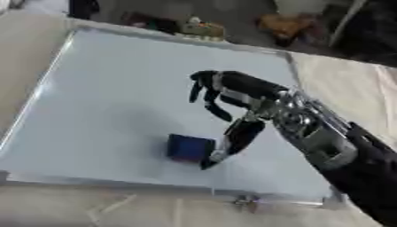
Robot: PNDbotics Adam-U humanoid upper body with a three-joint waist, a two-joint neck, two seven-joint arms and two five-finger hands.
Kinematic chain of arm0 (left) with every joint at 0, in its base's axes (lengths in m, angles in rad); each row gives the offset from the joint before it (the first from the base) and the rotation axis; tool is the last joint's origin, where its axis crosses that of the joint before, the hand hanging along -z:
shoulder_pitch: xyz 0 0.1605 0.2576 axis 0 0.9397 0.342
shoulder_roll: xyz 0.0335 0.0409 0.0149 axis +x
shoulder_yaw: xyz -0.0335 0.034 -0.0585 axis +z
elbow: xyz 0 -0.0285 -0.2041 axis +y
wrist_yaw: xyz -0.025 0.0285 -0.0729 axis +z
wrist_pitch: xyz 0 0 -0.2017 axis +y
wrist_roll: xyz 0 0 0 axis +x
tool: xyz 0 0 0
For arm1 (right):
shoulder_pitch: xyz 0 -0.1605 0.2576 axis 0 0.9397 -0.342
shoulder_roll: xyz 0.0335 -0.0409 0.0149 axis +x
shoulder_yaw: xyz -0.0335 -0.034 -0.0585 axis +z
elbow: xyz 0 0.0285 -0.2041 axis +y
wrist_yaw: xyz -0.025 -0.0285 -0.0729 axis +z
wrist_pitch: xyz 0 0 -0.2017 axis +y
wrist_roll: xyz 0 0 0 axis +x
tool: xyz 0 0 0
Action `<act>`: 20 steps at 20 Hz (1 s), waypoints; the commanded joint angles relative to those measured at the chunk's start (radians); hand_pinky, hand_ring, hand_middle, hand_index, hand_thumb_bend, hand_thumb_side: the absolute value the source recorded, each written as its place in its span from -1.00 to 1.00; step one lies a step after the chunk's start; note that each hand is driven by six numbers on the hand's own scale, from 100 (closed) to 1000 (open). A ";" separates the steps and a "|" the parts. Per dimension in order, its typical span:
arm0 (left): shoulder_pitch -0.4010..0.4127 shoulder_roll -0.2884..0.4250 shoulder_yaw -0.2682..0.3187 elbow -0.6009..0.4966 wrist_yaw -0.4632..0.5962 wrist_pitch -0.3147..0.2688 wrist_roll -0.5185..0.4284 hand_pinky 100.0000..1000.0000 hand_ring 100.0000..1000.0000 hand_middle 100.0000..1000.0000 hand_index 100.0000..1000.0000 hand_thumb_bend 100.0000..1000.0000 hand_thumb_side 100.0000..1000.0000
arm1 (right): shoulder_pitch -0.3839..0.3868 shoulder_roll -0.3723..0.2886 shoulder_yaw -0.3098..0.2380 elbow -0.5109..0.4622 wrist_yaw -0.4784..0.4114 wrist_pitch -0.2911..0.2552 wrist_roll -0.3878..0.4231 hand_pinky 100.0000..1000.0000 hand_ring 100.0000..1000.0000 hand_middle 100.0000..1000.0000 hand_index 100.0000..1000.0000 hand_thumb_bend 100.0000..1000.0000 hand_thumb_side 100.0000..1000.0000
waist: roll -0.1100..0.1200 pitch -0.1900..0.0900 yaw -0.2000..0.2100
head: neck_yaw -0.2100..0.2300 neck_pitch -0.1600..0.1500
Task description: Wipe the whiteboard clean with a brush.
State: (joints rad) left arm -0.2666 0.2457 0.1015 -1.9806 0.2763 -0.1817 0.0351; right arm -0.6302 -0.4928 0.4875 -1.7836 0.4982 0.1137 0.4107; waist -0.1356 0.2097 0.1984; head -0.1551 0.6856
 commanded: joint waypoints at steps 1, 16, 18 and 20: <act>-0.007 0.015 0.005 -0.019 0.001 0.001 0.004 -0.26 -0.11 -0.19 0.22 -0.95 0.99 | -0.002 0.000 -0.009 0.012 0.022 0.005 -0.012 0.74 1.00 0.28 -0.90 0.68 -0.65 | 0.007 -0.017 -0.001 | 0.002 0.007; -0.005 0.008 0.006 -0.019 -0.008 0.006 0.008 -0.27 -0.11 -0.20 0.21 -0.96 0.99 | 0.029 0.057 0.010 0.104 0.096 -0.010 -0.060 0.72 1.00 0.22 -0.92 0.64 -0.69 | 0.008 -0.005 0.012 | 0.000 0.007; -0.004 0.007 0.006 -0.019 -0.009 0.008 0.008 -0.27 -0.11 -0.21 0.21 -0.96 0.99 | 0.030 0.062 0.011 0.108 0.099 -0.013 -0.064 0.71 1.00 0.20 -0.92 0.64 -0.68 | 0.008 -0.004 0.013 | 0.000 0.007; -0.004 0.006 0.006 -0.019 -0.010 0.009 0.010 -0.27 -0.12 -0.21 0.21 -0.96 1.00 | 0.031 0.065 0.013 0.110 0.102 -0.016 -0.067 0.71 1.00 0.19 -0.92 0.64 -0.68 | 0.007 -0.004 0.014 | 0.000 0.008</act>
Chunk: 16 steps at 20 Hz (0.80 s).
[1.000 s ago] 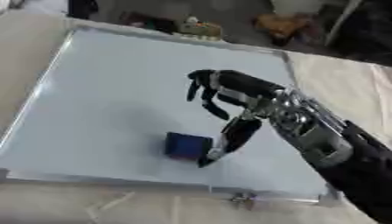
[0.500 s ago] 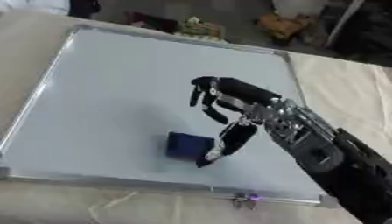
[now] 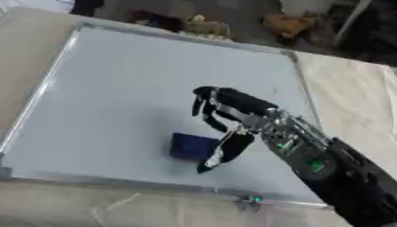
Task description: Wipe the whiteboard clean with a brush.
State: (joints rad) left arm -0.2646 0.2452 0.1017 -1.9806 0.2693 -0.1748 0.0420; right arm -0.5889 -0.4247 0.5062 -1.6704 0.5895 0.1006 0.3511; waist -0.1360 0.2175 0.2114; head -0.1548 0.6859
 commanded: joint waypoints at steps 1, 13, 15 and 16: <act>-0.006 0.006 0.007 -0.019 -0.004 0.003 0.004 -0.27 -0.12 -0.21 0.21 -0.96 1.00 | -0.010 -0.001 -0.005 -0.003 0.012 -0.005 -0.009 0.70 1.00 0.19 -0.92 0.63 -0.68 | 0.008 -0.011 0.001 | 0.000 0.008; -0.005 0.003 0.007 -0.019 -0.009 0.010 0.012 -0.28 -0.13 -0.22 0.20 -0.97 1.00 | 0.005 0.026 -0.007 0.060 0.052 -0.017 -0.064 0.64 0.92 0.14 -0.95 0.54 -0.68 | 0.007 -0.008 0.001 | -0.002 0.002; -0.005 0.002 0.007 -0.019 -0.010 0.011 0.013 -0.28 -0.13 -0.22 0.20 -0.97 1.00 | 0.006 0.029 -0.008 0.073 0.055 -0.019 -0.072 0.63 0.92 0.14 -0.95 0.51 -0.72 | 0.008 -0.008 0.002 | -0.003 0.001; -0.005 0.002 0.007 -0.019 -0.010 0.011 0.013 -0.28 -0.13 -0.22 0.20 -0.97 1.00 | 0.007 0.030 -0.008 0.078 0.056 -0.020 -0.074 0.63 0.92 0.15 -0.96 0.50 -0.71 | 0.008 -0.007 0.003 | -0.003 0.001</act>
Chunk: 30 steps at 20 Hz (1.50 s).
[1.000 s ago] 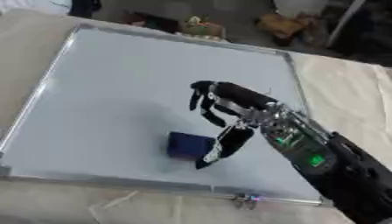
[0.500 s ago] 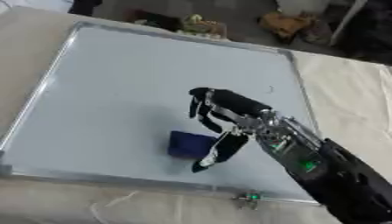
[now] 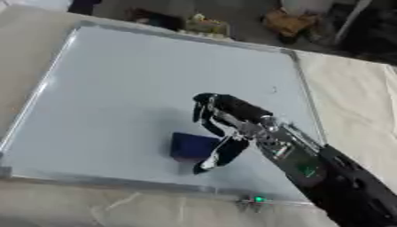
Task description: Wipe the whiteboard clean with a brush.
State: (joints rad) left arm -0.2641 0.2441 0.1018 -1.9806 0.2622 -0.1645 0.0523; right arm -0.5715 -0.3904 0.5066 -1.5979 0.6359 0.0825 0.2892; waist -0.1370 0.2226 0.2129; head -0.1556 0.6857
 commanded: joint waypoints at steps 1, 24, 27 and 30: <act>-0.006 0.003 0.007 -0.019 -0.003 0.001 0.003 -0.28 -0.13 -0.22 0.20 -0.97 1.00 | -0.010 -0.003 -0.008 0.009 0.009 -0.003 -0.015 0.63 0.92 0.16 -0.96 0.49 -0.72 | 0.009 -0.012 0.002 | -0.002 0.001; -0.010 -0.002 0.005 -0.019 -0.006 0.008 0.011 -0.28 -0.13 -0.22 0.18 -0.97 1.00 | 0.002 -0.015 -0.018 -0.020 -0.082 0.005 -0.007 0.58 0.83 -0.01 -1.00 0.29 -0.88 | 0.010 -0.008 0.005 | 0.003 0.000; -0.010 -0.003 0.006 -0.019 -0.005 0.008 0.011 -0.28 -0.13 -0.22 0.18 -0.97 1.00 | 0.002 -0.013 -0.021 -0.006 -0.089 0.007 -0.008 0.59 0.83 -0.01 -1.00 0.28 -0.89 | 0.010 -0.008 0.006 | 0.003 -0.002; -0.010 -0.004 0.006 -0.019 -0.006 0.008 0.011 -0.28 -0.13 -0.22 0.18 -0.97 1.00 | 0.003 -0.009 -0.022 0.013 -0.095 0.008 0.000 0.61 0.86 0.11 -1.00 0.27 -0.92 | 0.010 -0.007 0.008 | 0.003 -0.004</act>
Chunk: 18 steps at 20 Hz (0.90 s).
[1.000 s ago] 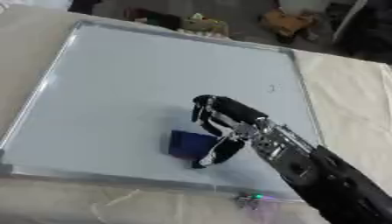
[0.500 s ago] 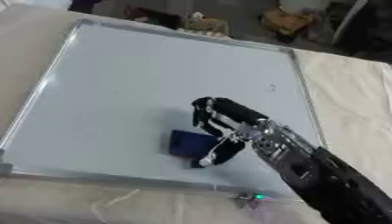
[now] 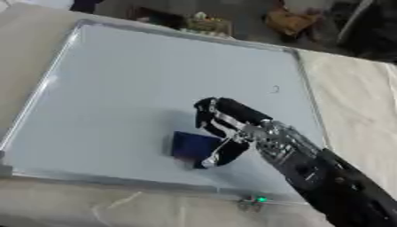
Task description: Wipe the whiteboard clean with a brush.
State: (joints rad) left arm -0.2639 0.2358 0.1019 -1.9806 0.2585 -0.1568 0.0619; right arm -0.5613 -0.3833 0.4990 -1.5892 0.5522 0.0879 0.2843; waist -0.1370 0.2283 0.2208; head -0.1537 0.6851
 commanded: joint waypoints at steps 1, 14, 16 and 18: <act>-0.010 0.004 0.006 -0.019 -0.002 0.001 0.001 -0.28 -0.13 -0.22 0.18 -0.97 1.00 | -0.007 -0.014 -0.015 0.011 -0.013 0.002 0.010 0.61 0.87 0.12 -1.00 0.27 -0.92 | 0.010 -0.013 0.001 | 0.001 -0.004; -0.008 0.001 0.007 -0.019 -0.007 0.004 0.003 -0.28 -0.14 -0.23 0.18 -0.98 1.00 | -0.009 -0.003 -0.030 0.049 -0.049 -0.014 0.051 0.60 0.85 0.03 -1.00 0.17 -0.82 | 0.012 -0.005 0.005 | 0.000 -0.004; -0.007 -0.001 0.007 -0.019 -0.008 0.005 0.004 -0.28 -0.14 -0.23 0.18 -0.98 1.00 | -0.010 -0.002 -0.030 0.050 -0.052 -0.014 0.051 0.59 0.82 -0.01 -1.00 0.16 -0.84 | 0.012 -0.004 0.007 | -0.001 -0.004; -0.006 -0.001 0.007 -0.019 -0.009 0.006 0.004 -0.28 -0.14 -0.23 0.18 -0.98 1.00 | -0.010 0.000 -0.031 0.052 -0.055 -0.014 0.053 0.58 0.81 -0.04 -1.00 0.13 -0.86 | 0.013 -0.003 0.007 | -0.001 -0.005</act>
State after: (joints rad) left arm -0.2639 0.2278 0.1019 -1.9806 0.2545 -0.1521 0.0655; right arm -0.5596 -0.3747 0.4754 -1.5377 0.5069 0.0755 0.3339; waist -0.1361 0.2361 0.2273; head -0.1528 0.6844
